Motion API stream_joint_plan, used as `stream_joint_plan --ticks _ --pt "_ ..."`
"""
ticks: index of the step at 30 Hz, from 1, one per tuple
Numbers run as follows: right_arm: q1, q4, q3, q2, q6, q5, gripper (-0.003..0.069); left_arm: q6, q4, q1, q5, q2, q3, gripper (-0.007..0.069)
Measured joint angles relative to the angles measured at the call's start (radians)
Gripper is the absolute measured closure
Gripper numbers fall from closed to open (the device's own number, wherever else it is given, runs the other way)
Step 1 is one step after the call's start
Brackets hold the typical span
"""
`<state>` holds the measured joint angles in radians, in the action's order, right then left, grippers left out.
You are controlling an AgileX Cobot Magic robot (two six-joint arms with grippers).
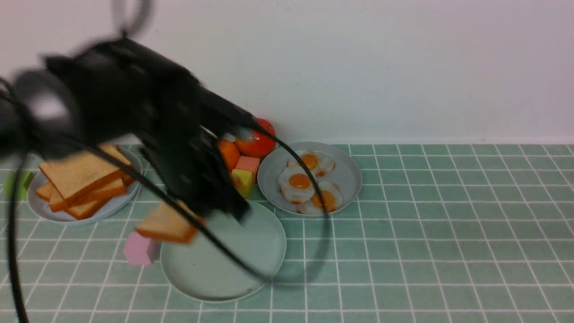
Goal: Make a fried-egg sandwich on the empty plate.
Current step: Use the left arm to put a slice of bread into the empty plate in the middle
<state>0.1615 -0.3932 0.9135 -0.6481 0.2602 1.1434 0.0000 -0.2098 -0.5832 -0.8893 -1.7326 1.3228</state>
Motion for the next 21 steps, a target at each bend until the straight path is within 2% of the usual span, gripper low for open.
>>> stream_joint_plan --ticks 4,16,19,21 --pt "0.0 -0.027 0.0 0.0 0.0 0.0 0.0637 -0.04 -0.071 -0.109 0.023 -0.051 -0.013 0.0547" --pt "0.0 -0.038 0.0 0.0 0.0 0.0 0.062 -0.081 -0.17 -0.123 0.09 -0.177 -0.013 0.055" --pt "0.0 -0.038 0.0 0.0 -0.003 0.002 0.0589 -0.102 -0.179 -0.123 0.09 -0.178 -0.013 0.0477" --pt "0.0 -0.038 0.0 0.0 -0.003 0.002 0.055 -0.132 -0.195 -0.123 0.09 -0.178 -0.013 0.0391"
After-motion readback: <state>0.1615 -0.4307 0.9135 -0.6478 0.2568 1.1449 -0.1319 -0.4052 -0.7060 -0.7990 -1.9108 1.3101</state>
